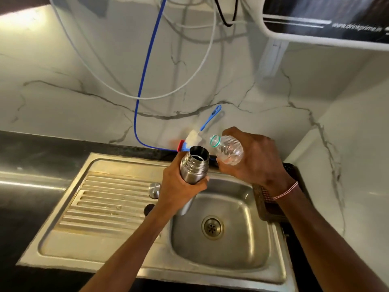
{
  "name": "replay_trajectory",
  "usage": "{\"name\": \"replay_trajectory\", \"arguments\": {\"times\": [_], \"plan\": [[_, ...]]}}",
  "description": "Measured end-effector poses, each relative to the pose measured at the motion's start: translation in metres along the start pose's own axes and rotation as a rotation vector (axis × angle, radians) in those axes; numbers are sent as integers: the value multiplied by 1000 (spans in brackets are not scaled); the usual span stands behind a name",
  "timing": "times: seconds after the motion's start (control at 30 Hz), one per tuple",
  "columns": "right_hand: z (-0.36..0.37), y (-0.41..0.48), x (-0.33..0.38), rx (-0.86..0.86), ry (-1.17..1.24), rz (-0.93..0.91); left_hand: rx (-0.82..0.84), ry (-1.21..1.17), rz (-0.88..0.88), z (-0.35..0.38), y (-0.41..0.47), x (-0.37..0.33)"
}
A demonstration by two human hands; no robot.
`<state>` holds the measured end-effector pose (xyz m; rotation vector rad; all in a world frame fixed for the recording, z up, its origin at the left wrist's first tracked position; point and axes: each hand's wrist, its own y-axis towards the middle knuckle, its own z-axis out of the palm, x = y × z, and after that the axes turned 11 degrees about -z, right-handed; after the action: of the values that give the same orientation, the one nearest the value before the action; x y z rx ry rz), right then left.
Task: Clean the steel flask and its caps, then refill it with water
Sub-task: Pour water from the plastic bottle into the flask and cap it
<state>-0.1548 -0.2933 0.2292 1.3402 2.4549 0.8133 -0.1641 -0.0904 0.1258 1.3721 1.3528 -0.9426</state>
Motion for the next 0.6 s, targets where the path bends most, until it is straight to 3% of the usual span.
{"name": "replay_trajectory", "arguments": {"times": [0.27,0.6], "plan": [[-9,-3,-6,152,-124,-153,-6,14,4,5,-7,-8],[-10,-2,-2,166,-183,-218,-24,20,15,-4,-13,-8]]}}
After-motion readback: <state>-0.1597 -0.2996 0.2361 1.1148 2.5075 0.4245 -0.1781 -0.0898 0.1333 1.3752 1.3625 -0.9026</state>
